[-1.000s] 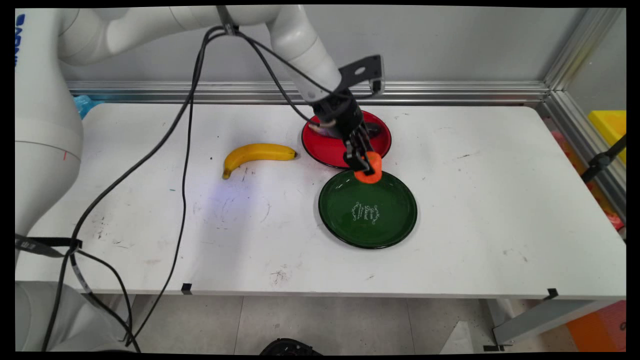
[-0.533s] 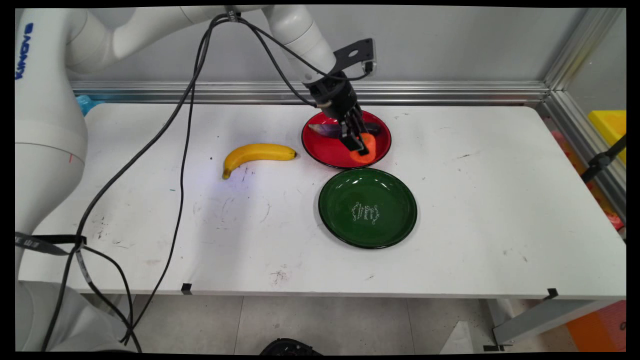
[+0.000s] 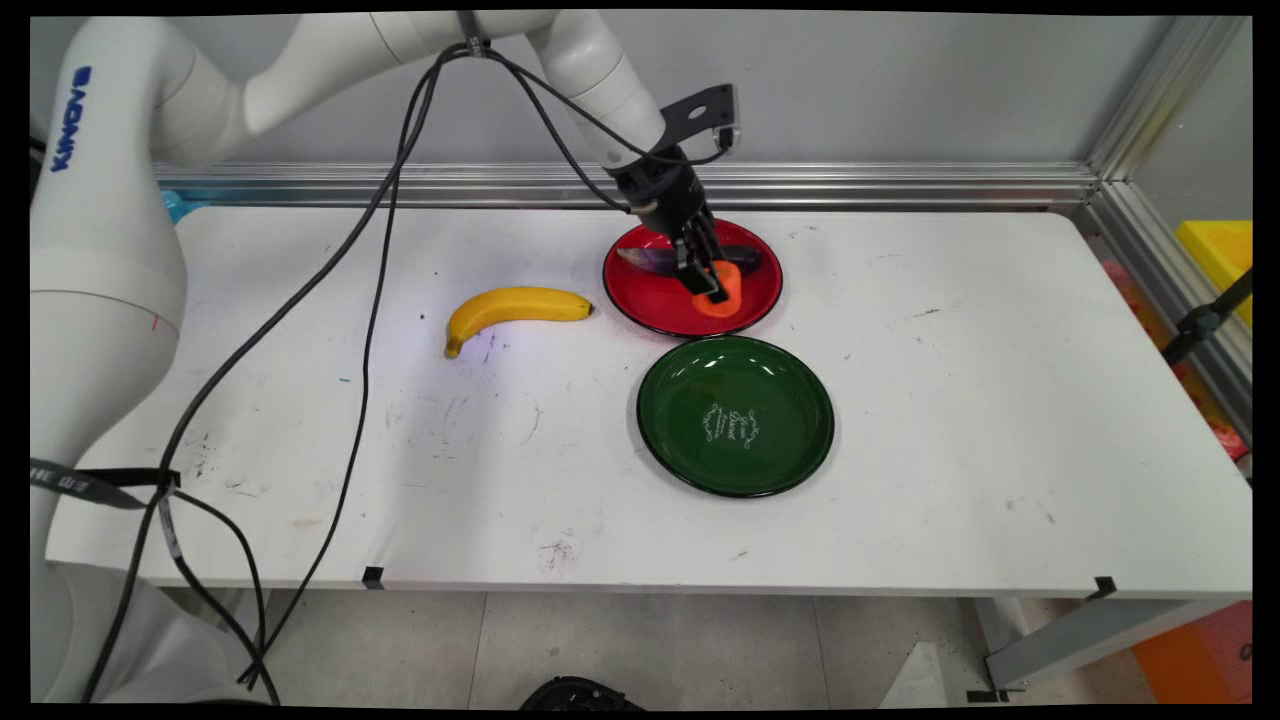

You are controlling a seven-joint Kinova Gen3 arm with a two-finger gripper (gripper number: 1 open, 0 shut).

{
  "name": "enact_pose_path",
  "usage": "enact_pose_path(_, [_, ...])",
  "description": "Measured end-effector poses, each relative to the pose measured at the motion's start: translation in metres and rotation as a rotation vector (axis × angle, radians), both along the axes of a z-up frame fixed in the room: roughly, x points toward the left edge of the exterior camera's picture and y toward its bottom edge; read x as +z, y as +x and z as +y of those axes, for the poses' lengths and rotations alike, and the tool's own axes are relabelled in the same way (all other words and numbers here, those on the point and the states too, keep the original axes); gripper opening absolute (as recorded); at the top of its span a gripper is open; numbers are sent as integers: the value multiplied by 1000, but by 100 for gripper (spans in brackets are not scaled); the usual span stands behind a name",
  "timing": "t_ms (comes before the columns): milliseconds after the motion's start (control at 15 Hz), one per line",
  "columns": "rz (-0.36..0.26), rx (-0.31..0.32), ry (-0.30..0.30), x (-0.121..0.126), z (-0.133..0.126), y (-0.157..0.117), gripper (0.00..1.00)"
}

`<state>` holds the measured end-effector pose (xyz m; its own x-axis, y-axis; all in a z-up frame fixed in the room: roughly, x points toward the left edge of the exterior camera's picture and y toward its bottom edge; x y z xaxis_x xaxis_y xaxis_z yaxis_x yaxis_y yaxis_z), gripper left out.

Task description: Place the picked object on the red plate

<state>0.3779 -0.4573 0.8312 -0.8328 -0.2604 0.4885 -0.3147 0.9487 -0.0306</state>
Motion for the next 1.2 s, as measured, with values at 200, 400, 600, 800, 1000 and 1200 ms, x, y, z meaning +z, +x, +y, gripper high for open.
enact_pose_path(200, [-4,7,4,-10,-5,6,0])
enact_pose_path(400, [-8,13,6,-17,-8,11,0])
enact_pose_path(600, [-11,20,8,-24,-11,16,0])
enact_pose_path(800, [-12,26,8,-29,-14,19,0])
enact_pose_path(1000, [-13,31,7,-32,-16,22,0])
enact_pose_path(1200, [-14,35,5,-34,-19,24,0])
